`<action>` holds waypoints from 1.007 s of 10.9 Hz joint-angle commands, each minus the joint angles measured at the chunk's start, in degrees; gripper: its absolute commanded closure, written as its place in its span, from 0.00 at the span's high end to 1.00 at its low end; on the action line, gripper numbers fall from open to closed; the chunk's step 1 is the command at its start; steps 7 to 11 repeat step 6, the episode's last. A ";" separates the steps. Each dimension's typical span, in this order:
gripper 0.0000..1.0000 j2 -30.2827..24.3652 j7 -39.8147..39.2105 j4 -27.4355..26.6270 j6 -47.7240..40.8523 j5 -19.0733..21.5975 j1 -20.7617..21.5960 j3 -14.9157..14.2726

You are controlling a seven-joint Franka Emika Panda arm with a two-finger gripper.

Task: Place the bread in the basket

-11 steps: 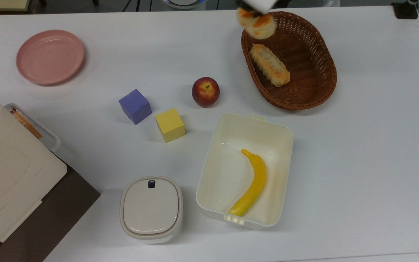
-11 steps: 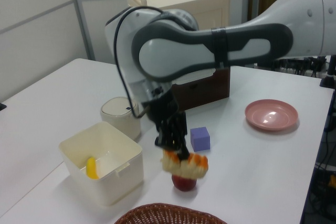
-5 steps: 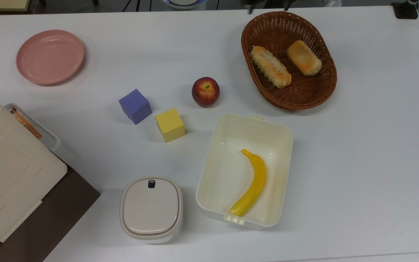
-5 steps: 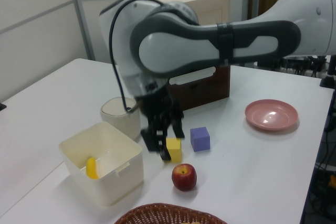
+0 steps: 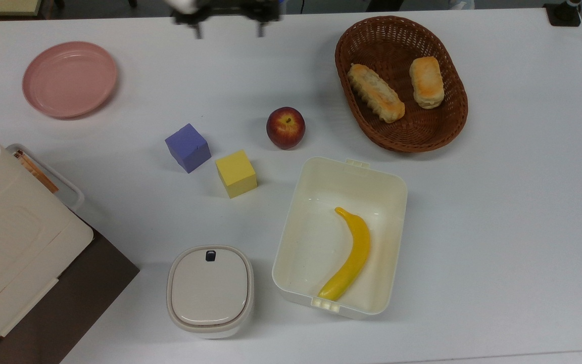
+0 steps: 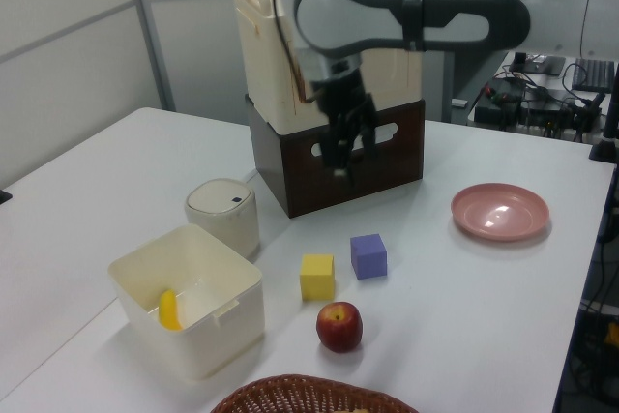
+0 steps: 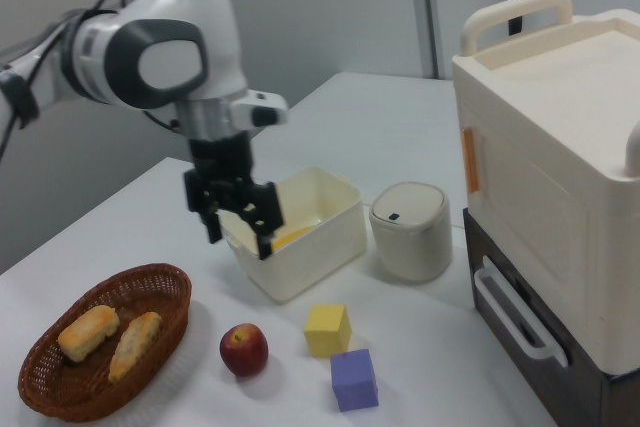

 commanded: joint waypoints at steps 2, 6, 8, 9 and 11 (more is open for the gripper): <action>1.00 -0.44 -2.72 -0.86 10.20 -1.10 -7.79 0.32; 1.00 -0.62 -3.24 -0.86 14.61 -1.19 -9.91 0.32; 1.00 -0.62 -3.24 -0.86 14.61 -1.19 -9.91 0.32; 1.00 -0.62 -3.24 -0.86 14.61 -1.19 -9.91 0.32; 1.00 -0.62 -3.24 -0.86 14.61 -1.19 -9.91 0.32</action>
